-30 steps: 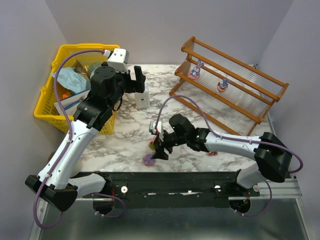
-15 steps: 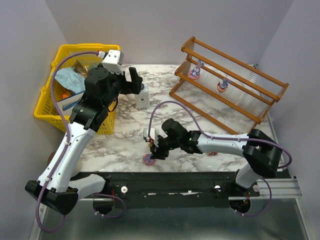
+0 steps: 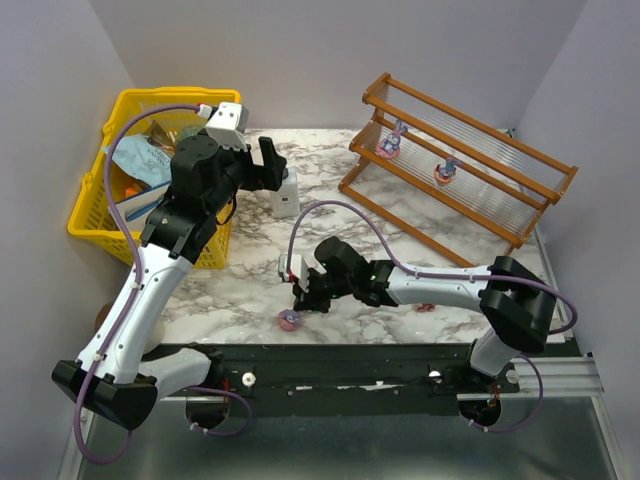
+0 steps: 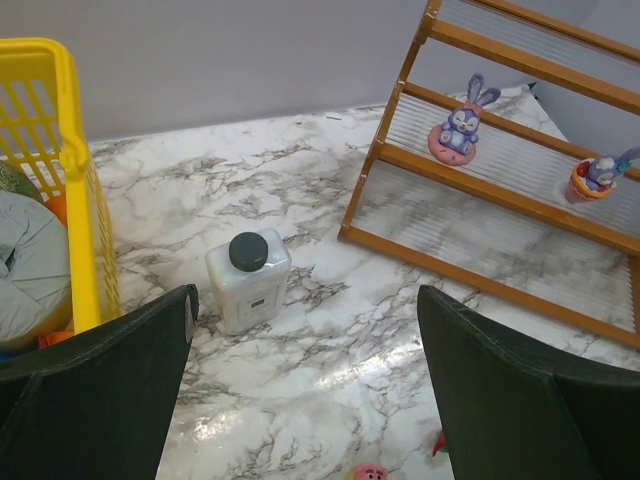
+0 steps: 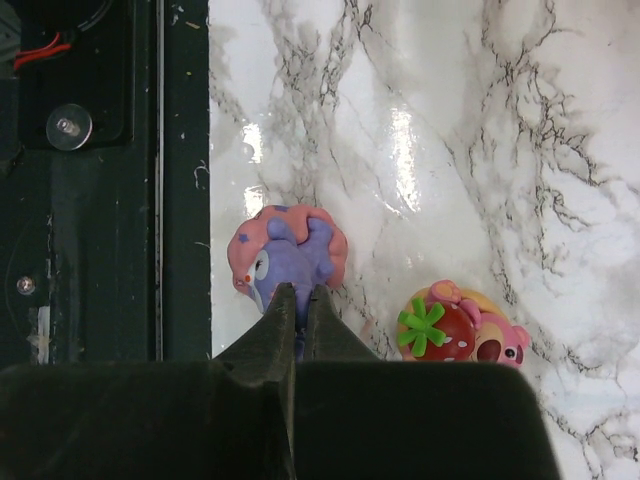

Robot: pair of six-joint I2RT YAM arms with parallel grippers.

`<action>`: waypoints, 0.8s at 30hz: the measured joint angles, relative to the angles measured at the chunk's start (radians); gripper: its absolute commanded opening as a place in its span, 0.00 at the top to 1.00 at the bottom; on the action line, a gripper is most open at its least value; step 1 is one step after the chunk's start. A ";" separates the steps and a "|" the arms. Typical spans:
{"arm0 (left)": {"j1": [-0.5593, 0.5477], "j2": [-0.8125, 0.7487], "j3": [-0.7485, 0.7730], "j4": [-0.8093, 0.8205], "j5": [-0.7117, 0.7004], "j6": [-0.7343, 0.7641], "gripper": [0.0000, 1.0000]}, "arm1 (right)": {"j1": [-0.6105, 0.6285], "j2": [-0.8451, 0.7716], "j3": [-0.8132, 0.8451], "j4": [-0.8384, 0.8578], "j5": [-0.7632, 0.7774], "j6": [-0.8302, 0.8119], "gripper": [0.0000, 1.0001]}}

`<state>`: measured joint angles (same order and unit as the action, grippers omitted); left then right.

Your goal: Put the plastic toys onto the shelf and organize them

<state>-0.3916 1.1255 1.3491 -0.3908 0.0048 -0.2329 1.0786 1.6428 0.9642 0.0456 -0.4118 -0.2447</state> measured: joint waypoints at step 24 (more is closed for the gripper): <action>0.006 -0.011 0.018 0.019 -0.065 -0.001 0.01 | -0.002 -0.402 0.228 -0.323 0.360 -0.005 0.99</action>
<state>-0.3851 1.1149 1.3666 -0.3721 -0.0605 -0.2340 1.0763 1.2404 1.1923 -0.2779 -0.0513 -0.2493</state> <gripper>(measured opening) 0.990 0.024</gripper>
